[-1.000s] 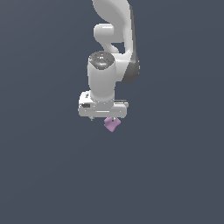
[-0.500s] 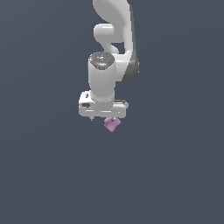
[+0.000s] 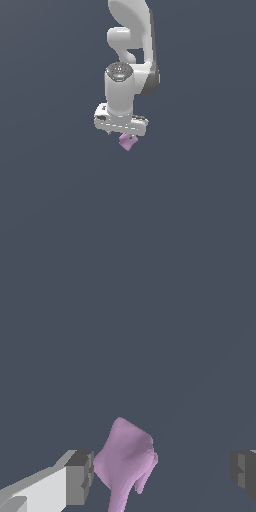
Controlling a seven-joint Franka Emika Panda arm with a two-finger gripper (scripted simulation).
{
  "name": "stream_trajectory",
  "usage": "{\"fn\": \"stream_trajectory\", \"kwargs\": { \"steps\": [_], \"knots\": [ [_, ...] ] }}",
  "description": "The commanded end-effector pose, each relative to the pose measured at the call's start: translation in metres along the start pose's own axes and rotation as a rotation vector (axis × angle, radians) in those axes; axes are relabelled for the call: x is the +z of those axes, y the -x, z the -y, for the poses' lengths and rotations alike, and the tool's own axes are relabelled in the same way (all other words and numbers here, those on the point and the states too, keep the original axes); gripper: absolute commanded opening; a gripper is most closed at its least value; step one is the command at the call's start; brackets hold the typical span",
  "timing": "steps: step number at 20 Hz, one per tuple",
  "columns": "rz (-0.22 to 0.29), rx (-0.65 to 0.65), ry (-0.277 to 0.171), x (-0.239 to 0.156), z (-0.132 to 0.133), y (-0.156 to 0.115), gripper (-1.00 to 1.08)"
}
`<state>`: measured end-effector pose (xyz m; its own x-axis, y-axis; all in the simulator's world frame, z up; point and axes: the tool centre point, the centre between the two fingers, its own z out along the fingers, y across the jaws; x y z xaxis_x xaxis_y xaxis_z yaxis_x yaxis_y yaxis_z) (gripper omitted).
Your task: Pick up the object and move it to a goal position.
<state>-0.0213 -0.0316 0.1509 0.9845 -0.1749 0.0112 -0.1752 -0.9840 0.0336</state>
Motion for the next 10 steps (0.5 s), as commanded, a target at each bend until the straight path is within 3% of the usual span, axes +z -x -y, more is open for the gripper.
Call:
{"fn": "stream_trajectory", "kwargs": {
  "steps": [1, 10],
  "knots": [
    [0.002, 0.059, -0.005, 0.006, 0.003, 0.008, 1.00],
    [0.011, 0.300, -0.022, 0.028, 0.011, 0.039, 1.00]
  ]
}}
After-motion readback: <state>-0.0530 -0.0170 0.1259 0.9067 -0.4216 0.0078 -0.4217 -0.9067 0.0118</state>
